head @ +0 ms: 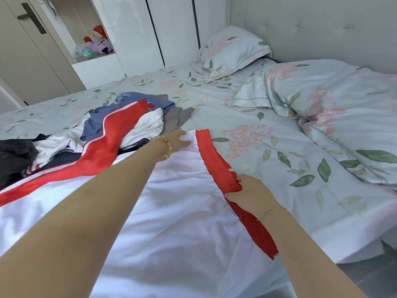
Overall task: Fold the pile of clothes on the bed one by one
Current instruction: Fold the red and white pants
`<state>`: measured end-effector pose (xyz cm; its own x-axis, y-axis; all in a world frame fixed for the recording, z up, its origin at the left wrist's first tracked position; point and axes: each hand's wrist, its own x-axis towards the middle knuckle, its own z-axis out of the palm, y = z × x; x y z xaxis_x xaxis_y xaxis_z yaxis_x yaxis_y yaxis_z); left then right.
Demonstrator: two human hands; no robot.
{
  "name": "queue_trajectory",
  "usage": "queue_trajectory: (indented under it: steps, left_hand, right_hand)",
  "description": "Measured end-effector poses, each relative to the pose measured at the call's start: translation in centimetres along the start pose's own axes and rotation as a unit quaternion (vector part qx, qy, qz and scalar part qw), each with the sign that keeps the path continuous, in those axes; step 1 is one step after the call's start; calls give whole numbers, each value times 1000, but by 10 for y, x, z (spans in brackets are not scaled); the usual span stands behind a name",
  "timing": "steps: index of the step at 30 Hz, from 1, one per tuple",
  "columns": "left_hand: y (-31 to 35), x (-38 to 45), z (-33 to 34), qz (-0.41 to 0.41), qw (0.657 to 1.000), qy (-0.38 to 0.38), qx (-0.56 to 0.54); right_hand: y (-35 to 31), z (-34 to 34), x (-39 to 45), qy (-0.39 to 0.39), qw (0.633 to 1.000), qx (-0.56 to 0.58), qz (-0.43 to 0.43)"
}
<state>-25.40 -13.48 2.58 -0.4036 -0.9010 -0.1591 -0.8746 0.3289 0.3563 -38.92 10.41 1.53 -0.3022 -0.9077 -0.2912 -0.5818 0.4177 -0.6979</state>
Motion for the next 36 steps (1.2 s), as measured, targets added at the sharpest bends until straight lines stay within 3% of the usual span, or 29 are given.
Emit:
queue_trajectory:
  steps: [5, 9, 10, 12, 14, 16, 19, 22, 24, 28, 31, 34, 36]
  left_hand:
    - [1, 26, 26, -63, 996, 34, -61]
    - [-3, 36, 28, -39, 998, 43, 35]
    - [-5, 39, 28, -25, 996, 76, 28]
    - [-3, 47, 22, 7, 987, 134, -83]
    - [8, 54, 11, 65, 950, 178, -250]
    - [23, 62, -1, 99, 933, 186, -291]
    - [41, 75, 13, 116, 958, 138, -222]
    - [39, 80, 57, 31, 993, 79, -85]
    - [36, 71, 79, -13, 995, 95, 14]
    - [43, 24, 80, 38, 990, 136, 7]
    - [36, -28, 77, 81, 994, 62, 49]
    - [30, -76, 86, 119, 993, 6, 9]
    - [31, -89, 99, 120, 992, -17, 35]
  right_hand:
    - [21, 3, 14, 24, 1000, 4, 11]
    - [28, 7, 20, -12, 999, -29, -22]
    - [30, 7, 22, -9, 999, -41, -31]
    - [34, 5, 26, 17, 997, -57, -40]
    - [39, -1, 27, 63, 995, -66, -33]
    - [43, -10, 25, 107, 991, -83, -16]
    - [50, -18, 23, 113, 986, -122, 30]
    - [55, -14, 24, 105, 982, -146, 51]
    - [56, -13, 26, 109, 983, -141, 46]
    - [61, -13, 31, 127, 979, -155, 32]
    - [62, -12, 31, 141, 979, -144, 30]
    - [58, -14, 25, 171, 970, -171, 28]
    - [53, -15, 20, 198, 956, -215, -14]
